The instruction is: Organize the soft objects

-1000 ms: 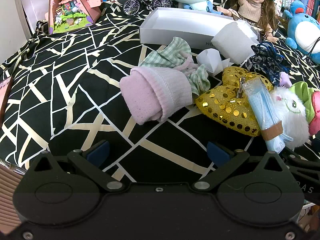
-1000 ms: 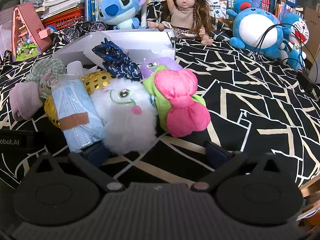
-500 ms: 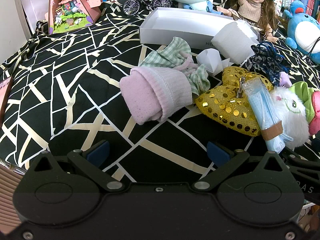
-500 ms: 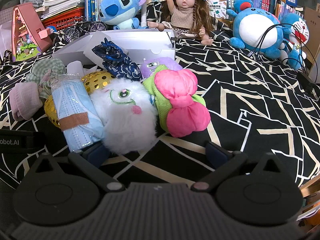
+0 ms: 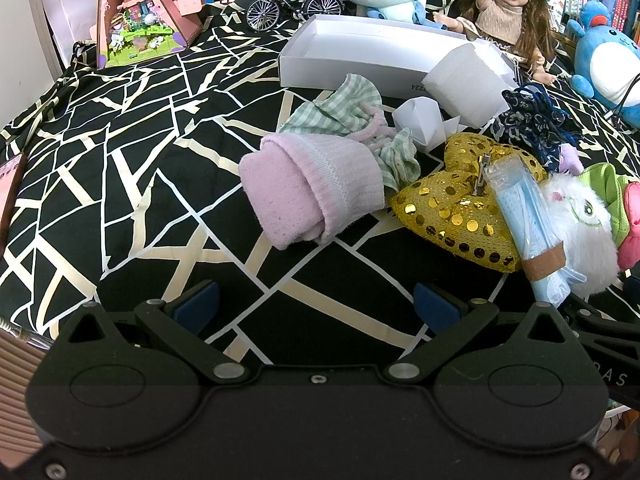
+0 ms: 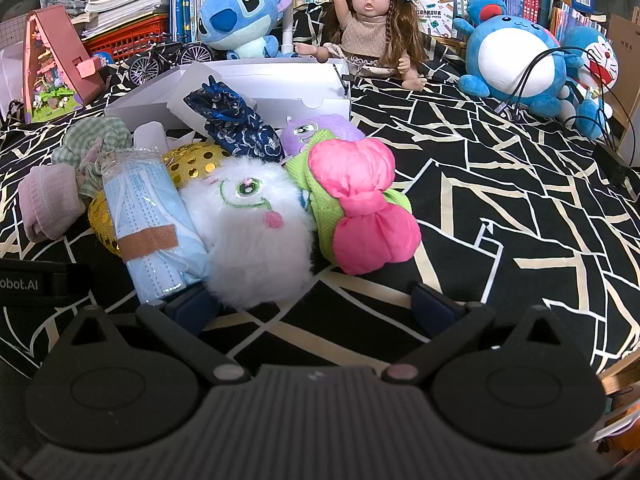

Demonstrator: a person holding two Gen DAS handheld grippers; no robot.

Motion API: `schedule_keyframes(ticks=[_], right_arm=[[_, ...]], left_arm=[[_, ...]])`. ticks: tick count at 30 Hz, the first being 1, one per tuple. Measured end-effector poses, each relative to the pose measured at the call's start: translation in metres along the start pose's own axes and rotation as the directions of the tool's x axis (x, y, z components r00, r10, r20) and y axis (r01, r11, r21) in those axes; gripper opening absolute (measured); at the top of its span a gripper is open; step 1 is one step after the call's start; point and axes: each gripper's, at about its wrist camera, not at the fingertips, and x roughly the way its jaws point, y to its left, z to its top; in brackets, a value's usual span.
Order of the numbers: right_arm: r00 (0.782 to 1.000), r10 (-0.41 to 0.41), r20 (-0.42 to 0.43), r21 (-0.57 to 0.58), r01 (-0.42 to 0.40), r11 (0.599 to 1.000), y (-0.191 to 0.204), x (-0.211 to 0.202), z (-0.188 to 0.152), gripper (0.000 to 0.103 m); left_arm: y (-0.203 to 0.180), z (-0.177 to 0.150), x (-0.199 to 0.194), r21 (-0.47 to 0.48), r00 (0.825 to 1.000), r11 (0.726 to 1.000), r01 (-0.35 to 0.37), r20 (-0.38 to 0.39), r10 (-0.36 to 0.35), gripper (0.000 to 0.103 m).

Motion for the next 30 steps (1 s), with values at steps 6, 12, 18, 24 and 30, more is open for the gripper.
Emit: schedule_keyframes(ticks=[6,12,18,24,30], right_arm=[[1.0,0.0,0.0,0.0,0.0,1.0,-0.0001,0.0,-0.0002,0.103],[1.0,0.0,0.001,0.0,0.0,1.0,-0.0001,0.0,-0.0003,0.103],[1.0,0.0,0.001,0.0,0.0,1.0,0.0,0.0001,-0.0004,0.103],[1.0,0.0,0.006,0.0,0.0,1.0,0.0017,0.0005,0.0019,0.103],[1.0,-0.006,0.031,0.005,0.005,1.0,-0.0004,-0.0011,-0.0038,0.103]], left_arm=[[0.0,0.0,0.0,0.0,1.0,1.0,0.0,0.0,0.0,0.103],[0.0001,0.0001,0.0,0.0,1.0,1.0,0.0,0.0,0.0,0.103],[0.0,0.0,0.0,0.0,1.0,1.0,0.0,0.0,0.0,0.103],[0.0003,0.0001,-0.0001,-0.003,1.0,1.0,0.002,0.0,-0.002,0.103],[0.0006,0.0004,-0.0001,-0.003,1.0,1.0,0.004,0.001,-0.004,0.103]])
